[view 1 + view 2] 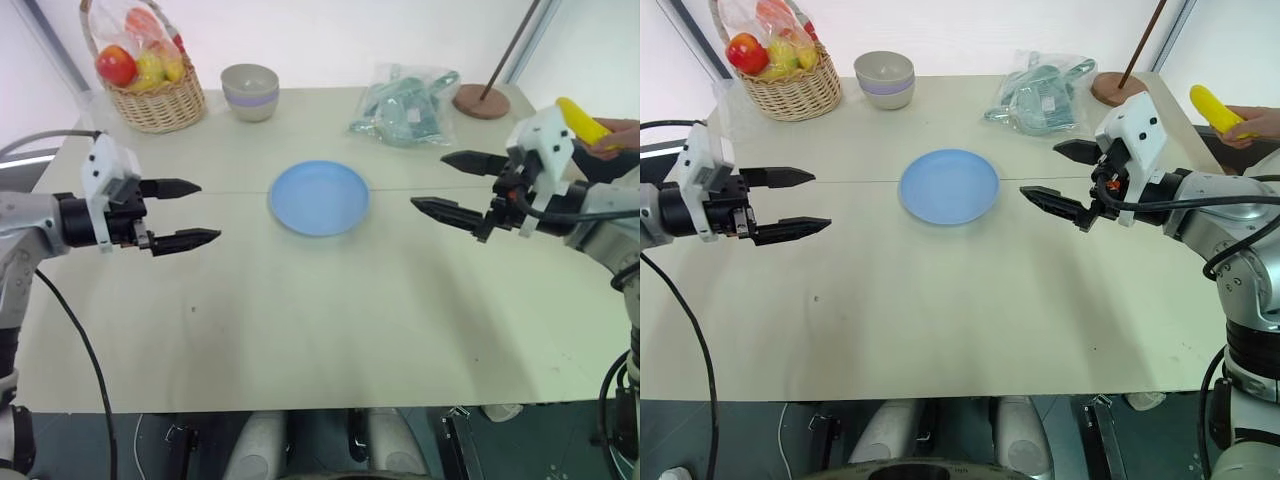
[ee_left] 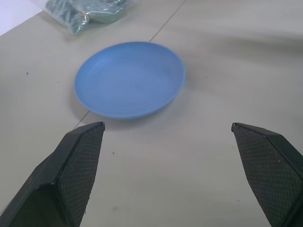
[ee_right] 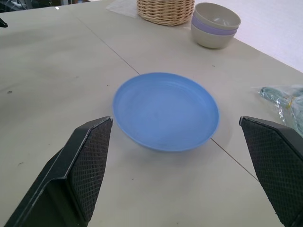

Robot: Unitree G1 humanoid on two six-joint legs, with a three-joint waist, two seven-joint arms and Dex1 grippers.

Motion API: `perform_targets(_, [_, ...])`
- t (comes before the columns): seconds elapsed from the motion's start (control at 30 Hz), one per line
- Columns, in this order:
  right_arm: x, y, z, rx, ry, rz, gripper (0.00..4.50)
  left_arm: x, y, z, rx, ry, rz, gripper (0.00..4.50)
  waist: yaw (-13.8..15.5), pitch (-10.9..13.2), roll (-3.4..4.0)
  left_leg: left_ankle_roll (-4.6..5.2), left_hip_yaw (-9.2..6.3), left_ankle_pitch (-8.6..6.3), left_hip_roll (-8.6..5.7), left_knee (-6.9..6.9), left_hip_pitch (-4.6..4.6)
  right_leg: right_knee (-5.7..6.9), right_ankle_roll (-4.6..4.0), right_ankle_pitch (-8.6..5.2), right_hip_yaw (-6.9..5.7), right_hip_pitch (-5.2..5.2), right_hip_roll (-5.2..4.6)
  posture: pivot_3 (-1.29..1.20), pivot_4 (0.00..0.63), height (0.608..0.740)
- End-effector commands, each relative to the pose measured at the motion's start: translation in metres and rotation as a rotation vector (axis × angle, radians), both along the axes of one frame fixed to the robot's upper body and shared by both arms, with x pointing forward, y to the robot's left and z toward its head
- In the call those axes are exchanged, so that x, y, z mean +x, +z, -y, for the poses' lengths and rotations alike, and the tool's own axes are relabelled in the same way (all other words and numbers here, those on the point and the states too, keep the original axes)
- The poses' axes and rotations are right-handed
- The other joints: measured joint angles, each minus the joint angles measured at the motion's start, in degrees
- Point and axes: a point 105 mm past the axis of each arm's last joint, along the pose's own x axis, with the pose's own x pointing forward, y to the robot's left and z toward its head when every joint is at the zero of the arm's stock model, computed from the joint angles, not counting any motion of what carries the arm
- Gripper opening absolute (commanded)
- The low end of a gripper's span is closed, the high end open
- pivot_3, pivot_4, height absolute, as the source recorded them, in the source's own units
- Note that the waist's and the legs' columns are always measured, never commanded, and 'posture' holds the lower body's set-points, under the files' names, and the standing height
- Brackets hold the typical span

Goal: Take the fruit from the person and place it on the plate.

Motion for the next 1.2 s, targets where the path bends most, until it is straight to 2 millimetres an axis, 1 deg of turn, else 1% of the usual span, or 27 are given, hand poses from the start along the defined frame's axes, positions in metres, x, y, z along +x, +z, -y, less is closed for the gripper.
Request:
perform_targets(0.03, [-0.0060,0.0153,0.0001,-0.007,0.000,0.067,4.40,-0.0002,0.0103,0.0005,0.009,-0.003,0.055,4.50,0.00,0.00,0.00,0.00,0.00,0.00,0.00,0.00,0.00,0.00,0.00,0.00,0.00,0.00,0.00,0.00,0.150,0.740])
perform_targets(0.17, [-0.0050,0.0159,-0.0009,-0.004,0.001,0.069,4.40,-0.0001,0.0123,0.0009,-0.001,-0.003,0.058,4.50,0.00,0.00,0.00,0.00,0.00,0.00,0.00,0.00,0.00,0.01,0.00,0.00,0.00,0.00,-0.01,0.00,0.150,0.740])
perform_targets(1.2, [-0.0102,0.0156,0.0027,-0.011,-0.019,0.053,4.40,0.0016,0.0084,0.0049,-0.001,-0.020,0.050,4.50,0.01,0.00,0.00,0.00,0.00,0.00,0.00,0.01,0.00,0.01,0.00,0.00,0.00,0.00,-0.02,0.00,0.150,0.740])
